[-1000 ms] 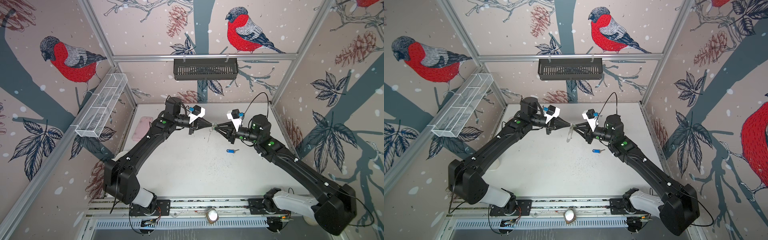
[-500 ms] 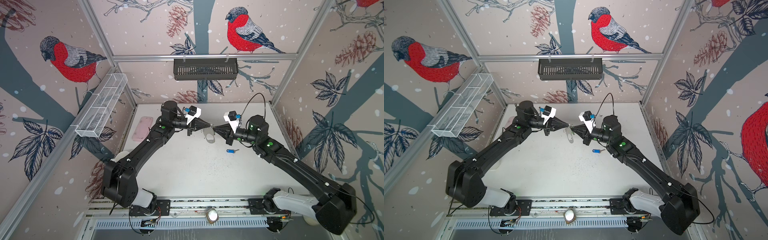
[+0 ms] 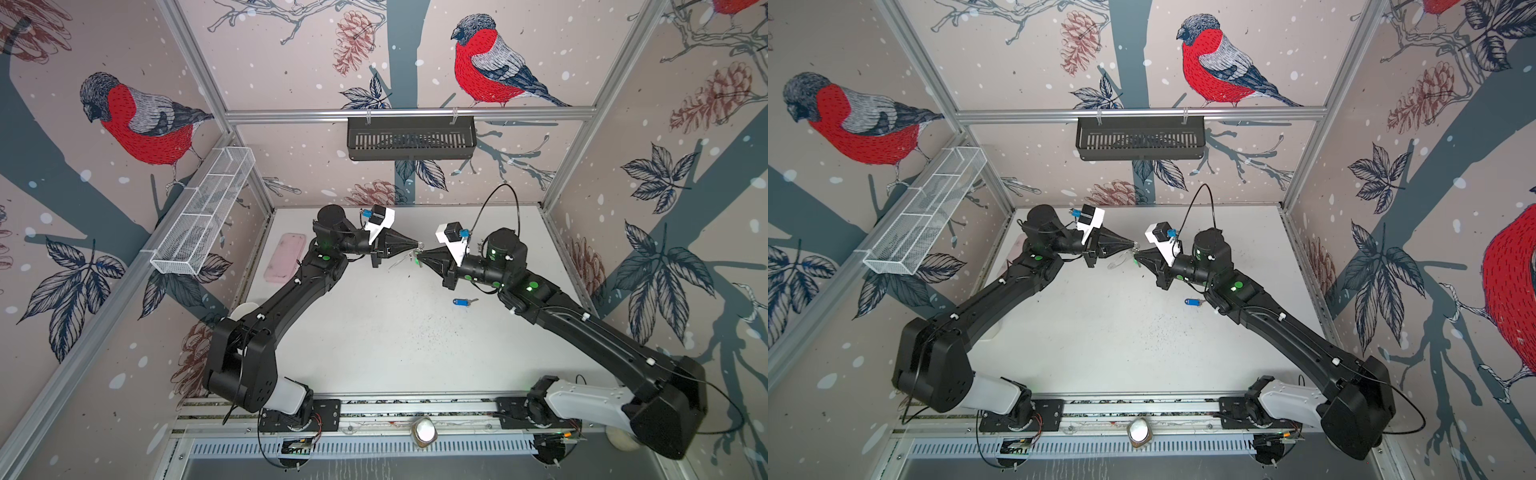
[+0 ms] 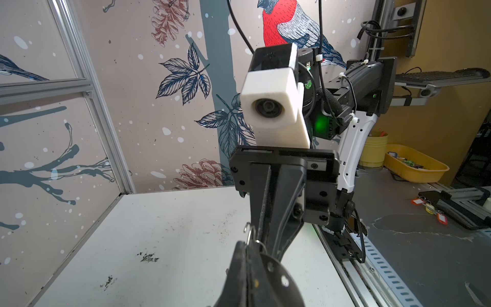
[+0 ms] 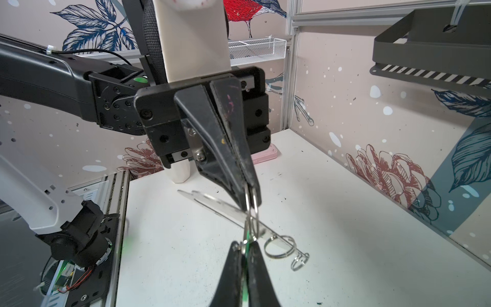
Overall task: Attach keys to a key ring
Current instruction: Insert the key into the keyring.
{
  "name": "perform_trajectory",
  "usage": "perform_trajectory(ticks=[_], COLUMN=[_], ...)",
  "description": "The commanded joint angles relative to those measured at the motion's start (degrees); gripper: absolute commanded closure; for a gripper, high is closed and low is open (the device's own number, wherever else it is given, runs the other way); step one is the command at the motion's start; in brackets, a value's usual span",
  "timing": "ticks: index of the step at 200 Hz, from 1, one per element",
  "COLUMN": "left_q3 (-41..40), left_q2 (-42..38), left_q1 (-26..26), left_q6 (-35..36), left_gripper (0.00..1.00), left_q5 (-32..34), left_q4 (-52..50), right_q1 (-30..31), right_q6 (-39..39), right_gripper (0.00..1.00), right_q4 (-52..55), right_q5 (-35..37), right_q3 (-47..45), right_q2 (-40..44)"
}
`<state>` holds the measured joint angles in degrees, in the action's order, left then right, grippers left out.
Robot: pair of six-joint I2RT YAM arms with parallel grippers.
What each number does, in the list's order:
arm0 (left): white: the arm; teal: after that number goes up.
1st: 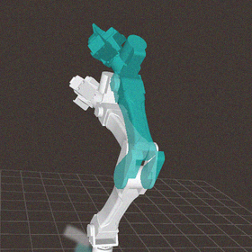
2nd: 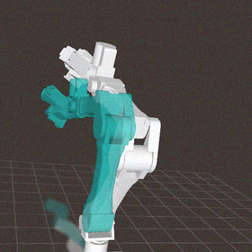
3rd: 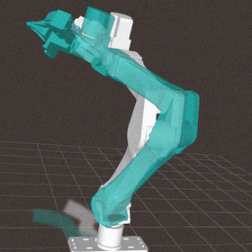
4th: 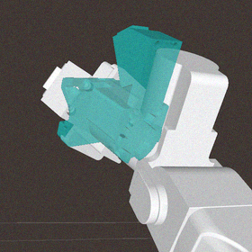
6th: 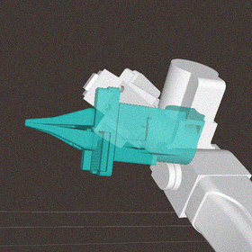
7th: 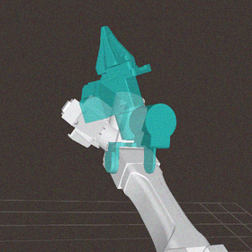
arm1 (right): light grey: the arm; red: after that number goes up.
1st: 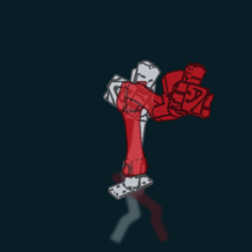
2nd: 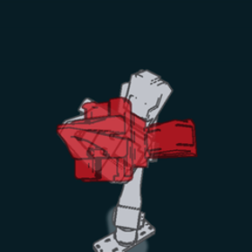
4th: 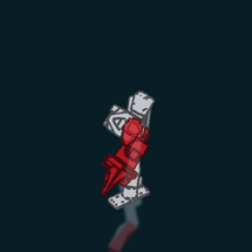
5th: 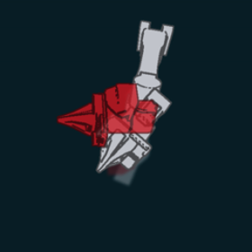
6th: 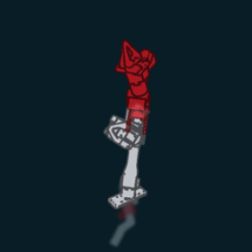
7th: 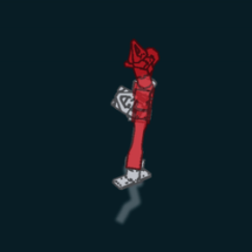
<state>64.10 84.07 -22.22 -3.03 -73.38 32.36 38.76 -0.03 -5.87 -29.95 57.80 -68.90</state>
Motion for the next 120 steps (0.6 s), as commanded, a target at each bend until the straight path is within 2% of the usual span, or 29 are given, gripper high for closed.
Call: perform_trajectory(ticks=[1, 74, 83, 98, 120], left_q3=[-0.24, -1.88, -1.99, -2.11, -2.13], left_q2=[-0.22, -0.58, -0.49, -0.40, -0.23], left_q1=[-0.02, -0.02, -0.02, 0.03, -0.02], left_q6=[-1.46, -1.99, -2.05, -2.26, -2.29], left_gripper=[1.00, 1.00, 1.00, 1.00, 1.00], left_q5=[-0.35, 0.18, 0.08, -0.01, -0.21], left_q4=[5.79, 7.16, 7.37, 7.80, 8.16], right_q1=[0.35, 3.92, 3.87, 3.70, 3.00], right_q6=[-0.12, 3.58, 3.66, 3.88, 3.56], right_gripper=[1.00, 1.00, 0.95, 0.78, 0.63], right_q4=[2.70, 7.48, 7.39, 7.15, 6.23], right_q5=[3.18, 7.76, 8.02, 8.98, 9.68], right_q3=[1.02, 4.47, 4.34, 4.01, 2.96], right_q2=[-1.11, -4.34, -3.76, -3.12, -0.16])
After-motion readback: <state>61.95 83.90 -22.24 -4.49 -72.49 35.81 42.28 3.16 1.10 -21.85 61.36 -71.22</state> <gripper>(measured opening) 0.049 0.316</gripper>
